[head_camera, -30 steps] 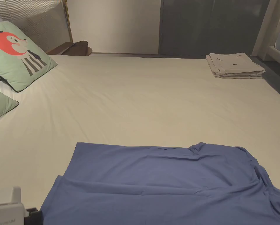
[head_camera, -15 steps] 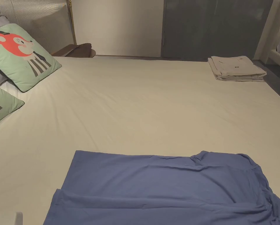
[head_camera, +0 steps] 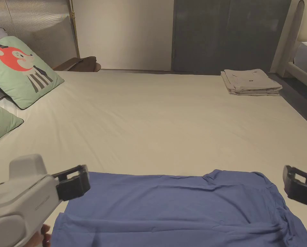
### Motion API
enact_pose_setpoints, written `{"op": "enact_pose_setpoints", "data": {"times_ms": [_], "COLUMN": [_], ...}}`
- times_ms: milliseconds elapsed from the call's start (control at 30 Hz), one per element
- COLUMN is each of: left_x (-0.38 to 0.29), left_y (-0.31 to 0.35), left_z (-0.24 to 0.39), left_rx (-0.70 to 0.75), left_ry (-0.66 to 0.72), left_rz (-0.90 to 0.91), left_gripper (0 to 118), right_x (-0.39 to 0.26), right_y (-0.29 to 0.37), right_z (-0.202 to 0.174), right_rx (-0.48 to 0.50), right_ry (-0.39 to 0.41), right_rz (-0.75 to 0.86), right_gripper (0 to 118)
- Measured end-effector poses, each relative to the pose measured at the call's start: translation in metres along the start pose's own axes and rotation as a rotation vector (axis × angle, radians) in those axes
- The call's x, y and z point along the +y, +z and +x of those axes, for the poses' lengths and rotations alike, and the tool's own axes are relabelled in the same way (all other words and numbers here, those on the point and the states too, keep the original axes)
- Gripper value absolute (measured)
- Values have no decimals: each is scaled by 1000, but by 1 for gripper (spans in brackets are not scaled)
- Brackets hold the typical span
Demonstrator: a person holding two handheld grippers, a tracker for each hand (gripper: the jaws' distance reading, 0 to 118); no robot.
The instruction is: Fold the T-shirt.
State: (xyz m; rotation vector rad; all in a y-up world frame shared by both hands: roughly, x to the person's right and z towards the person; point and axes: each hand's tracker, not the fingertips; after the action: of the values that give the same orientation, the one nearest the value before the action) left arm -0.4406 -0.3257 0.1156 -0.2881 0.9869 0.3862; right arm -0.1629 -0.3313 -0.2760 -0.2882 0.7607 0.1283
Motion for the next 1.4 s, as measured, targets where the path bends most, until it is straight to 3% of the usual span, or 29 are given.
{"op": "enact_pose_setpoints", "data": {"times_ms": [33,67,100,133,167,200,433,667,700,733,800,833,1000,1100,1200,1267,1300,1333,1367,1400], "left_x": [4,5,4,4,4,4,20,31,30,29,23,18,-5,-19,-23,-22,-21,-20,-17,-17], "left_y": [-3,-6,-9,-12,-16,-23,-72,-169,-185,-201,-229,-245,-283,-293,-293,-283,-279,-276,-271,-269], "left_z": [7,11,14,16,19,19,-4,-23,-29,-32,-37,-43,-39,-37,-34,-29,-27,-24,-22,-20], "left_rx": [-3,-8,-7,2,13,21,0,38,47,57,79,99,146,176,189,191,181,173,173,176], "left_ry": [-9,-27,-44,-59,-73,-75,-22,-87,-80,-79,-61,-62,-69,-86,-83,-82,-79,-77,-85,-92], "left_rz": [5,14,27,38,37,35,-67,-341,-373,-423,-479,-502,-609,-628,-614,-599,-588,-573,-564,-552], "left_gripper": [106,96,73,31,4,1,0,4,16,51,104,109,99,77,71,50,36,21,17,17], "right_x": [0,-1,-2,-3,-6,-8,-18,-19,-20,-17,-20,-22,-26,-31,-36,-36,-36,-34,-32,-31], "right_y": [-6,-13,-17,-21,-25,-28,-40,-60,-63,-58,-64,-67,-73,-80,-88,-94,-97,-102,-111,-121], "right_z": [-3,-4,-7,-9,-10,-14,-10,-8,-8,-14,-14,-14,-18,-16,-12,-11,-11,-11,-9,-7], "right_rx": [1,6,10,14,21,25,51,50,49,52,53,54,54,44,41,38,37,32,29,32], "right_ry": [-5,-11,-23,-43,-50,-46,-48,-33,-29,-23,-20,-20,-14,-9,0,9,14,22,38,41], "right_rz": [-5,-4,-6,-24,-37,-44,-89,-101,-107,-111,-126,-133,-167,-191,-213,-223,-227,-239,-274,-312], "right_gripper": [71,55,36,10,1,0,0,0,0,0,0,0,0,0,0,1,11,37,48,48]}}
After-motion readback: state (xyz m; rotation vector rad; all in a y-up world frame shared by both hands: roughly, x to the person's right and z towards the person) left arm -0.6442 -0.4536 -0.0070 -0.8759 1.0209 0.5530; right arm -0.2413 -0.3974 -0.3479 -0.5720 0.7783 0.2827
